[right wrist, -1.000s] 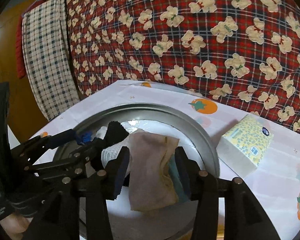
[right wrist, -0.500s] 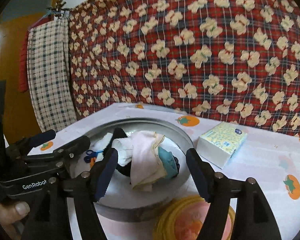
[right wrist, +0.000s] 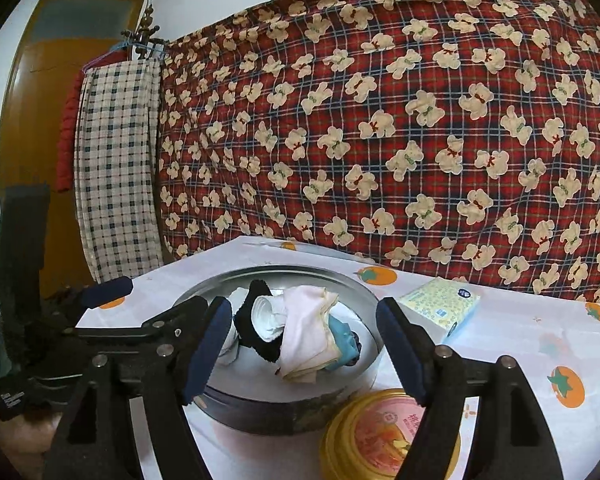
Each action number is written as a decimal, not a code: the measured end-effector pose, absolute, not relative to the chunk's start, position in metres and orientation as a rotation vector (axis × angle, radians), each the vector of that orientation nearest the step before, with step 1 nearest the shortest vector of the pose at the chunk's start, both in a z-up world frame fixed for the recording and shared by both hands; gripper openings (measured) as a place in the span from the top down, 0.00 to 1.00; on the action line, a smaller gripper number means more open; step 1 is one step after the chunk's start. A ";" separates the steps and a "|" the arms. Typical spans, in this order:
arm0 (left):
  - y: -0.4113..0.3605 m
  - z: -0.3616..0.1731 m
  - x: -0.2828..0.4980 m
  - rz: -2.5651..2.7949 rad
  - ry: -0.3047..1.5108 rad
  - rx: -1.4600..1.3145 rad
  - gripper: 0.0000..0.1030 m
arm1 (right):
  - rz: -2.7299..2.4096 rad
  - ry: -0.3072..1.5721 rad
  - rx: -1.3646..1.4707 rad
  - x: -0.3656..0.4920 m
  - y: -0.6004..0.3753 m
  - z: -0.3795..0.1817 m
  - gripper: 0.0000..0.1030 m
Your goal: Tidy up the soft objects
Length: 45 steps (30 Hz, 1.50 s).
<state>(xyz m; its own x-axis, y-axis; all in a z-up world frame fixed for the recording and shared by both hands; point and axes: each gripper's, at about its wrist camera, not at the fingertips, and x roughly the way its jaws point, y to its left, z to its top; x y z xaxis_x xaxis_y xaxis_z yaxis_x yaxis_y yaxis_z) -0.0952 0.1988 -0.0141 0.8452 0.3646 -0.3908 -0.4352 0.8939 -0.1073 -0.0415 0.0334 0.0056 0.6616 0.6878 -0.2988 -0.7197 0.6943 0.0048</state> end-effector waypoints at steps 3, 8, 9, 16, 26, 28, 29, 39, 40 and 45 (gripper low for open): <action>0.198 -0.014 -0.097 0.424 0.372 -0.200 0.01 | 0.796 0.290 -0.103 -0.040 0.030 0.007 0.25; 0.198 -0.014 -0.097 0.424 0.376 -0.199 0.01 | 0.795 0.294 -0.094 -0.038 0.028 0.007 0.25; 0.198 -0.014 -0.097 0.426 0.376 -0.199 0.01 | 0.797 0.296 -0.090 -0.038 0.027 0.007 0.25; 0.198 -0.014 -0.099 0.435 0.377 -0.203 0.01 | 0.795 0.294 -0.088 -0.036 0.025 0.007 0.25; 0.201 -0.012 -0.095 0.451 0.386 -0.192 0.01 | 0.790 0.297 -0.079 -0.036 0.022 0.005 0.25; 0.200 -0.012 -0.094 0.451 0.388 -0.183 0.01 | 0.789 0.296 -0.077 -0.035 0.023 0.006 0.25; 0.199 -0.011 -0.094 0.453 0.388 -0.177 0.01 | 0.789 0.295 -0.075 -0.035 0.022 0.005 0.25; 0.198 -0.010 -0.095 0.458 0.387 -0.167 0.00 | 0.790 0.296 -0.072 -0.036 0.022 0.005 0.25; 0.199 -0.011 -0.095 0.458 0.390 -0.169 0.00 | 0.790 0.296 -0.072 -0.036 0.022 0.005 0.25; 0.199 -0.013 -0.094 0.456 0.401 -0.171 0.00 | 0.789 0.298 -0.070 -0.036 0.022 0.005 0.25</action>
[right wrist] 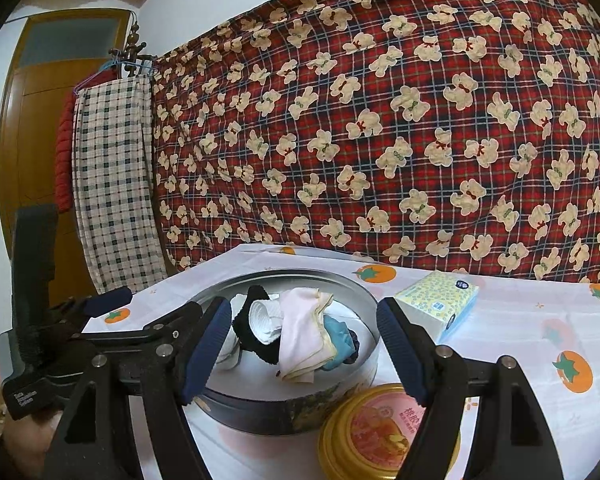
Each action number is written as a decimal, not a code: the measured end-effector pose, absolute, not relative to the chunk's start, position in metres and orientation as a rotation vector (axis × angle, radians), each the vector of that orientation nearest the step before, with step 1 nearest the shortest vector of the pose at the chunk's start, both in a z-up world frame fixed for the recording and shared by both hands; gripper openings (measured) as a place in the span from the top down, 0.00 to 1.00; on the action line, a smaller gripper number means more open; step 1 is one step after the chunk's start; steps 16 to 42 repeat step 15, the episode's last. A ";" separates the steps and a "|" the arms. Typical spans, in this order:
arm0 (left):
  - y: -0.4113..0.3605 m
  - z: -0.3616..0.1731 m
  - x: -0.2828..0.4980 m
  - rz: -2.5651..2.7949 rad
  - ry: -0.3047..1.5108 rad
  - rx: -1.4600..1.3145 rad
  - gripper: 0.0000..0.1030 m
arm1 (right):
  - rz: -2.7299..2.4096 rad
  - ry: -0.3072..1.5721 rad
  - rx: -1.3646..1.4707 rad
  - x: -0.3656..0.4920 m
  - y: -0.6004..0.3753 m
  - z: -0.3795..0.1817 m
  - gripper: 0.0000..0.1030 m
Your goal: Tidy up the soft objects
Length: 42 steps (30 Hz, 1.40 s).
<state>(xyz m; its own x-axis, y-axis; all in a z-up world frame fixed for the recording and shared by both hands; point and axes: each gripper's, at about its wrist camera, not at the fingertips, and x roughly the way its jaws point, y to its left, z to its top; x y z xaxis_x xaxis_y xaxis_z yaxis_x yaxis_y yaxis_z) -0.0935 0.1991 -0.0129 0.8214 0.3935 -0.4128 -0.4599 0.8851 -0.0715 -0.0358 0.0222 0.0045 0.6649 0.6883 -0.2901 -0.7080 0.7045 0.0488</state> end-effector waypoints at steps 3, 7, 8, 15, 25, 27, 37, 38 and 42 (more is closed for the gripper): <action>0.200 -0.015 -0.093 0.455 0.407 -0.176 0.00 | 0.789 0.298 -0.070 -0.035 0.022 0.005 0.25; 0.199 -0.017 -0.091 0.450 0.412 -0.169 0.00 | 0.789 0.299 -0.069 -0.035 0.022 0.004 0.25; 0.199 -0.018 -0.091 0.451 0.415 -0.163 0.00 | 0.790 0.301 -0.069 -0.036 0.022 0.004 0.25; 0.195 -0.018 -0.090 0.445 0.412 -0.144 0.00 | 0.789 0.301 -0.066 -0.036 0.022 0.005 0.25; 0.195 -0.018 -0.090 0.445 0.412 -0.144 0.00 | 0.789 0.301 -0.066 -0.036 0.022 0.005 0.25; 0.195 -0.018 -0.090 0.445 0.412 -0.144 0.00 | 0.789 0.301 -0.066 -0.036 0.022 0.005 0.25; 0.195 -0.018 -0.090 0.445 0.412 -0.144 0.00 | 0.789 0.301 -0.066 -0.036 0.022 0.005 0.25; 0.195 -0.018 -0.090 0.445 0.412 -0.144 0.00 | 0.789 0.301 -0.066 -0.036 0.022 0.005 0.25; 0.195 -0.018 -0.090 0.445 0.412 -0.144 0.00 | 0.789 0.301 -0.066 -0.036 0.022 0.005 0.25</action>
